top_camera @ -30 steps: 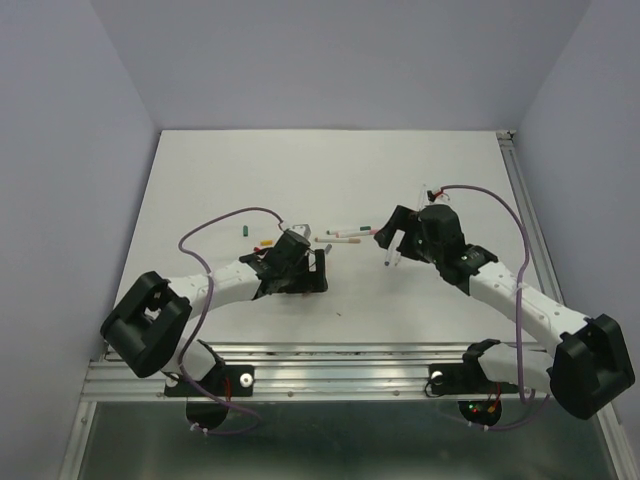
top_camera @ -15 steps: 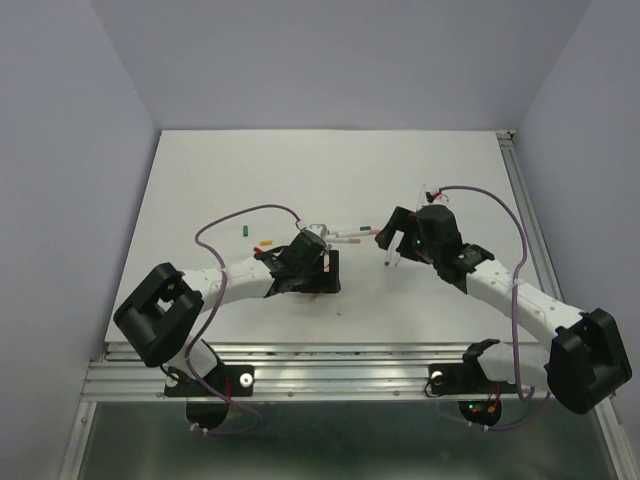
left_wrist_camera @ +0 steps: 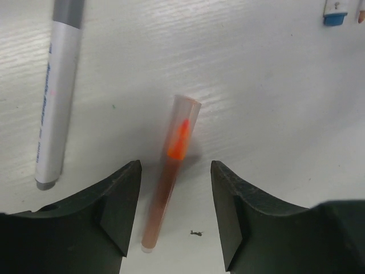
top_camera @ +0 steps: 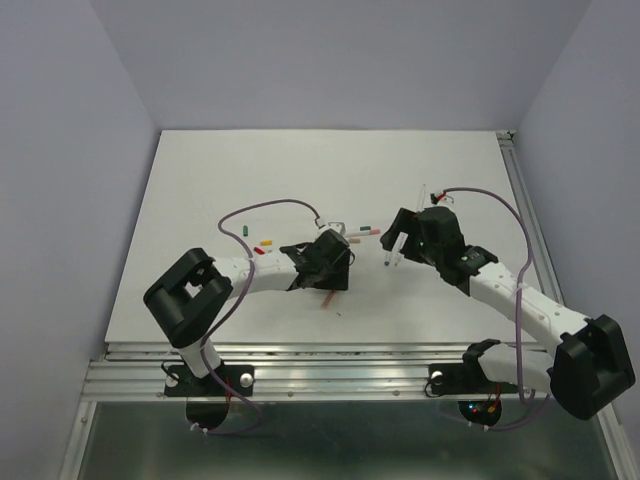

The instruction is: Open the pen caps

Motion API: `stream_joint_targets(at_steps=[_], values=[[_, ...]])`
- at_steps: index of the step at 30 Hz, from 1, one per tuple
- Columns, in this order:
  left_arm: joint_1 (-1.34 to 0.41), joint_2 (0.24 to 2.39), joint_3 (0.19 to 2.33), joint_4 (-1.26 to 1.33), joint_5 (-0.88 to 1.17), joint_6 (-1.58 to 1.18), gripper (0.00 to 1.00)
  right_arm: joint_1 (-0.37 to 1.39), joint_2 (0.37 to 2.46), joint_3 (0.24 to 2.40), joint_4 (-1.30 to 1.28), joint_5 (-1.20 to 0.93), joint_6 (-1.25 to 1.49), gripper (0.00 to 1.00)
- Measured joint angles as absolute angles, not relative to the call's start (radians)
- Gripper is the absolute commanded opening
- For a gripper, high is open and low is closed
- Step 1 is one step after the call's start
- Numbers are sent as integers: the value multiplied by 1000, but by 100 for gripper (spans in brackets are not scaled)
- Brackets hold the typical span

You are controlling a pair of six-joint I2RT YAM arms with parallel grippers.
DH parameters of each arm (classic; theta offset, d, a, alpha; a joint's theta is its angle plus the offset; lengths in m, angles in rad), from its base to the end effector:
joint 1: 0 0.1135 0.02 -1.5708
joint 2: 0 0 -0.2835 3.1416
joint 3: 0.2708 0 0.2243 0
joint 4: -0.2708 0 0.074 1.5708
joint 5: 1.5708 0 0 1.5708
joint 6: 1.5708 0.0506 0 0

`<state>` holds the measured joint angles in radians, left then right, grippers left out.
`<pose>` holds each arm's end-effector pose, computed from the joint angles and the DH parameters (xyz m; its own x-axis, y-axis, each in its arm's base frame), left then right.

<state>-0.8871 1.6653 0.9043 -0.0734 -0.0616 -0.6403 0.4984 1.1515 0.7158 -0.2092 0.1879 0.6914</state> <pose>0.2098 -0.2525 0.1979 -0.8220 0.0648 -0.5658 0.3200 0.8744 -0.3647 0.2019 0.0991 0.2613 -0.6226 0.3743 -0.6872 0.0759 0.9029 0.4231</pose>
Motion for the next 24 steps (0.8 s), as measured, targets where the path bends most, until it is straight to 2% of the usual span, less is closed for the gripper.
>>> stream_joint_targets(at_steps=[4,5,10,11,15,24], values=[[-939,1668,913,-99,-87,-638,63,498,1132,715,-218,202,686,100],[-953,1670,916,-110,-98,-638,60,498,1128,714,-219,205,685,100],[-1004,1686,930,-141,-146,-636,35,498,1118,711,-232,218,685,100],[-1011,1689,931,-143,-153,-636,22,498,1118,710,-234,222,684,100],[-1026,1712,957,-160,-172,-645,0,498,1117,707,-236,230,684,100],[-1039,1726,986,-179,-186,-644,0,498,1082,702,-248,220,646,100]])
